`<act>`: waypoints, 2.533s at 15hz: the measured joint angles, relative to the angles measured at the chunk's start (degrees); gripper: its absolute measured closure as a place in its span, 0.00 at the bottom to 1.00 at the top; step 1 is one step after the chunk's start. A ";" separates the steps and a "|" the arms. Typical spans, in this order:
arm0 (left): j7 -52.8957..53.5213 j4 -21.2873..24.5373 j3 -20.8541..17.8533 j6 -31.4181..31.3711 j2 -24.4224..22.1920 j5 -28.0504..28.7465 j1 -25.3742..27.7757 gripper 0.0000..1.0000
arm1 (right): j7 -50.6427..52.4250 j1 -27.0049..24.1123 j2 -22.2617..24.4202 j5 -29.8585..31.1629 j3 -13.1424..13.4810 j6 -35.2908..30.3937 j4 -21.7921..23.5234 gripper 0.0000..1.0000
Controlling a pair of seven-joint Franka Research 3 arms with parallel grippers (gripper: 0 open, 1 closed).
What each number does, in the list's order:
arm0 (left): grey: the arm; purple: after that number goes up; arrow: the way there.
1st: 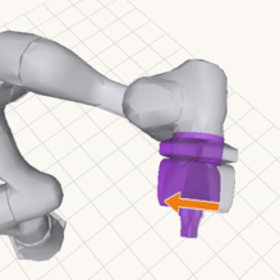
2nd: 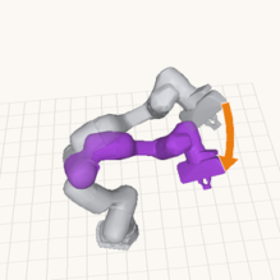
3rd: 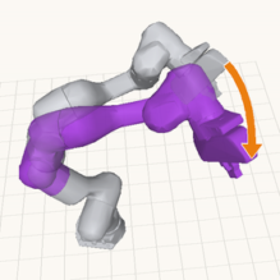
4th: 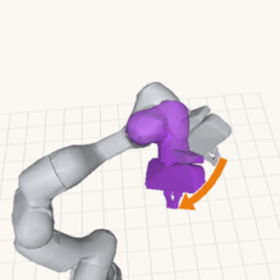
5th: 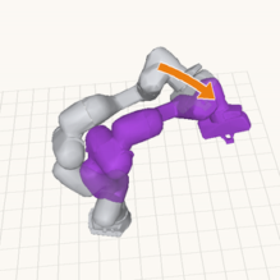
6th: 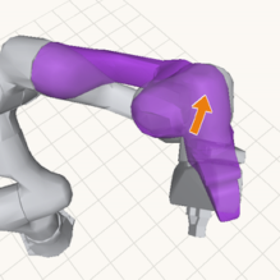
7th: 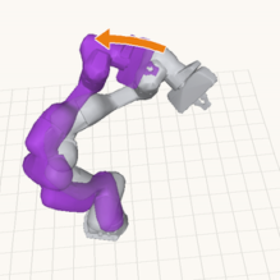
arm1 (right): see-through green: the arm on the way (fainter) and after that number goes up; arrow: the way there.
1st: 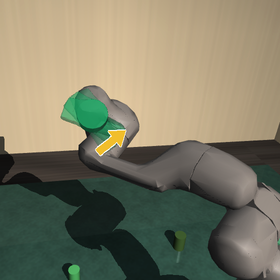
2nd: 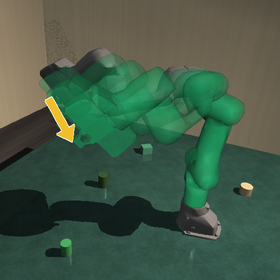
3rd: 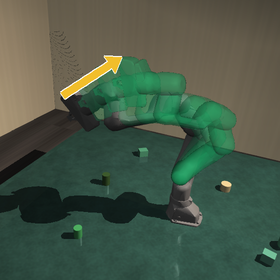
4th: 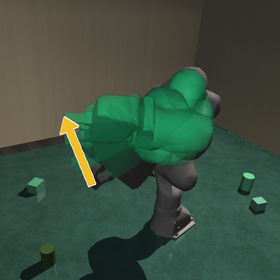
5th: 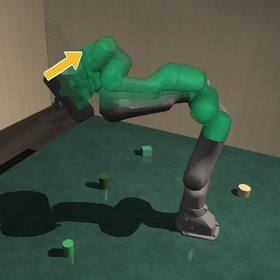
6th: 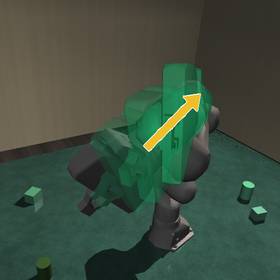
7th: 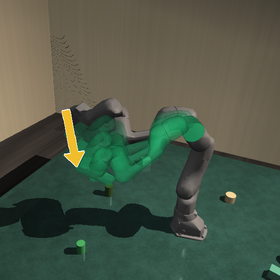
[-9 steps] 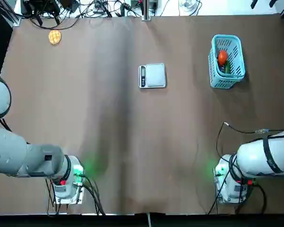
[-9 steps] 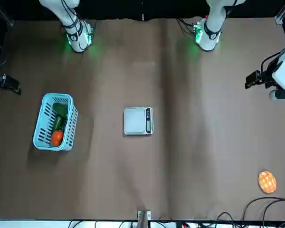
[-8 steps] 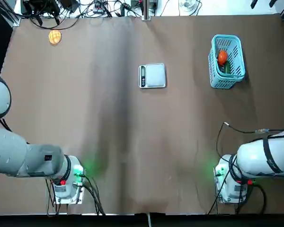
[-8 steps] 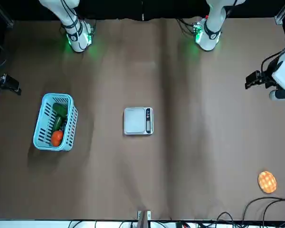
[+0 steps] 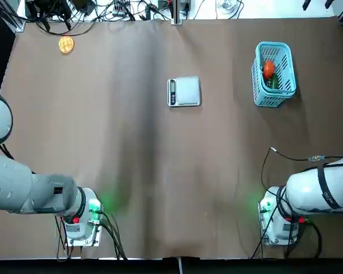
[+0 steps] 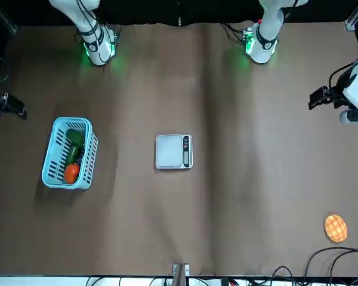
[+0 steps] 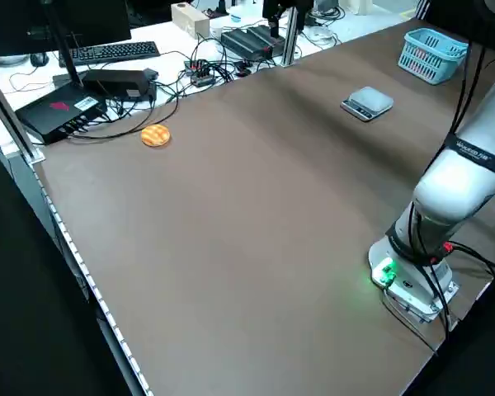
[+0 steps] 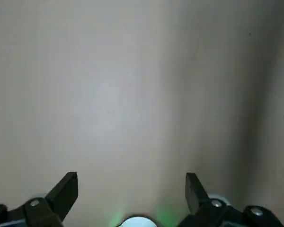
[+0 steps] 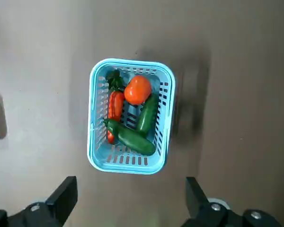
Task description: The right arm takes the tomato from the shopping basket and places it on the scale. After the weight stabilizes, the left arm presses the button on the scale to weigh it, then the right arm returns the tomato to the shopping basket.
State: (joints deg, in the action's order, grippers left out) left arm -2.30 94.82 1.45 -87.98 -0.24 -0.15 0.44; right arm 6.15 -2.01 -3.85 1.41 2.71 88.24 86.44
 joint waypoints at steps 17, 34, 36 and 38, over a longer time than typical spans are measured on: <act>19.45 0.05 0.35 0.58 1.06 1.25 1.17 0.00 | -6.67 1.44 -4.63 -1.49 -0.27 43.45 29.94 0.00; 61.89 0.05 4.87 -3.56 2.71 1.09 1.02 0.00 | -25.94 0.54 -18.27 -1.49 -0.04 57.29 31.76 0.00; 66.25 0.07 4.96 -3.63 3.78 -1.72 1.25 0.00 | -25.95 0.54 -19.44 -1.46 -0.04 57.33 31.03 0.00; 70.53 0.07 4.74 -4.07 4.97 -5.65 1.93 0.00 | -25.95 0.54 -20.50 -1.42 -0.04 57.44 30.09 0.00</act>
State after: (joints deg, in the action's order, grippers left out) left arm 68.22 94.89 6.19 -92.05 4.73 -5.80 2.37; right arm -19.81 -1.48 -24.35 -0.01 2.68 145.68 116.52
